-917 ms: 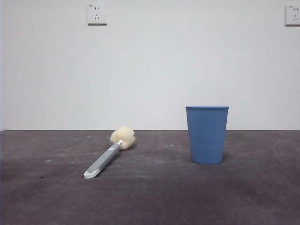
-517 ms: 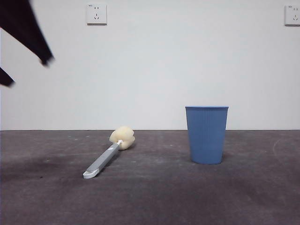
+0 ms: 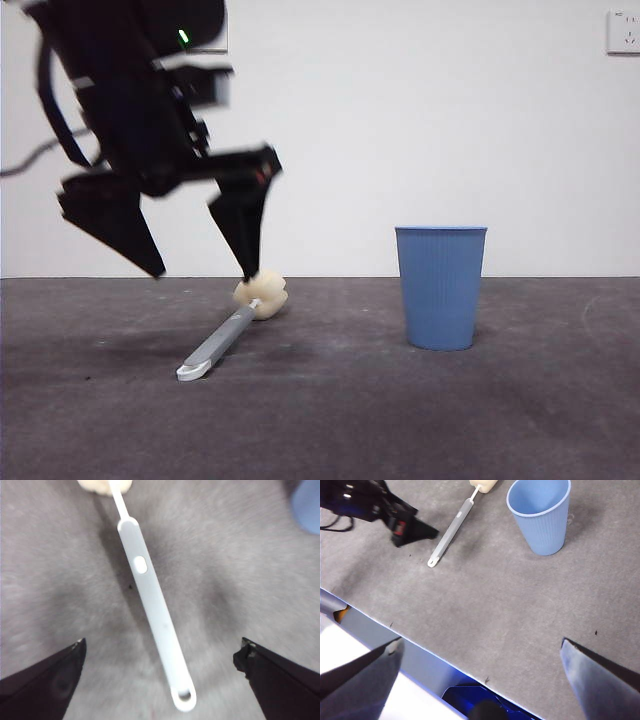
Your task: Pick up the cup brush,pick up the cup,insert the brush into the cup,clean the cup,put the cup brush back,put the cup back to the fixed position on the table
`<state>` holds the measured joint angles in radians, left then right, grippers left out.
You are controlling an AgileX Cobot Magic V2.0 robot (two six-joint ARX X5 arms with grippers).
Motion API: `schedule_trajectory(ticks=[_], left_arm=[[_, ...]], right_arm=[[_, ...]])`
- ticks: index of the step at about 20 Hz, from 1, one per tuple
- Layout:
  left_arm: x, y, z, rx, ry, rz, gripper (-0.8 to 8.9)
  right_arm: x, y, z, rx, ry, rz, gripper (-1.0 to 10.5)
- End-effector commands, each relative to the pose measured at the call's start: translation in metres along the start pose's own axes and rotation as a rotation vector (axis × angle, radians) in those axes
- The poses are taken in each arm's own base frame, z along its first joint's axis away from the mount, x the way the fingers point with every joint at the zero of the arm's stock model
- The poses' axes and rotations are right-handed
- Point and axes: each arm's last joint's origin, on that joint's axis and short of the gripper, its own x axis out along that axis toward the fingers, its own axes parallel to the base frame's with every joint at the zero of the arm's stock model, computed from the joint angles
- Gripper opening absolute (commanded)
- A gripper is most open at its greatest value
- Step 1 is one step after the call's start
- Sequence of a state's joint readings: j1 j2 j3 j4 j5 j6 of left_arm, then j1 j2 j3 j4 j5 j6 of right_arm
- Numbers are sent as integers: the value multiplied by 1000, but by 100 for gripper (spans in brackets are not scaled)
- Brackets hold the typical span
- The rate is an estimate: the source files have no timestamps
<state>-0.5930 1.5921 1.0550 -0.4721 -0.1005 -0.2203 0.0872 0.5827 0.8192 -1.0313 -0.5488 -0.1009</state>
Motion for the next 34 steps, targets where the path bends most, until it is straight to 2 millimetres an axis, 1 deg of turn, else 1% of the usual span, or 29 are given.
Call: schedule_trajectory(ticks=[1, 6, 8, 10, 12, 13, 15, 16, 23, 25, 27, 28, 32, 34], left_arm=[[19, -4, -1, -17, 19, 8, 525], [45, -5, -8, -54, 75, 27, 524], [51, -7, -10, -48, 87, 46, 523], [54, -8, -12, -50, 98, 55, 493], [55, -8, -12, -67, 98, 56, 492], [54, -8, -13, -69, 98, 55, 450], [54, -8, -13, -68, 107, 56, 257], [54, -9, -14, -67, 113, 46, 215], [54, -9, -16, -81, 134, 44, 210], [54, -10, -16, -86, 142, 24, 86], [54, -11, -17, -87, 149, 1, 3], [54, -11, -17, -87, 150, -3, -11], [52, -12, -18, -82, 159, -1, -8], [47, -10, -16, -83, 149, -1, -8]], right_arm=[[-1, 1, 1, 0, -8, 3, 566], [-1, 1, 2, -4, -15, 2, 566], [-1, 1, 2, -4, -15, 2, 566], [-1, 1, 2, 3, -15, 2, 566], [-1, 1, 2, 3, -14, 2, 566], [-1, 1, 2, 3, -14, 3, 566], [-1, 1, 2, 3, -14, 3, 566], [-1, 1, 2, 3, -14, 3, 566], [-1, 1, 2, 5, -14, 4, 566], [-1, 1, 2, 10, -14, 4, 566], [-1, 1, 2, 10, -14, 4, 566], [-1, 1, 2, 10, -14, 4, 566], [-1, 1, 2, 16, -13, 5, 566], [-1, 1, 2, 43, -13, 5, 566]])
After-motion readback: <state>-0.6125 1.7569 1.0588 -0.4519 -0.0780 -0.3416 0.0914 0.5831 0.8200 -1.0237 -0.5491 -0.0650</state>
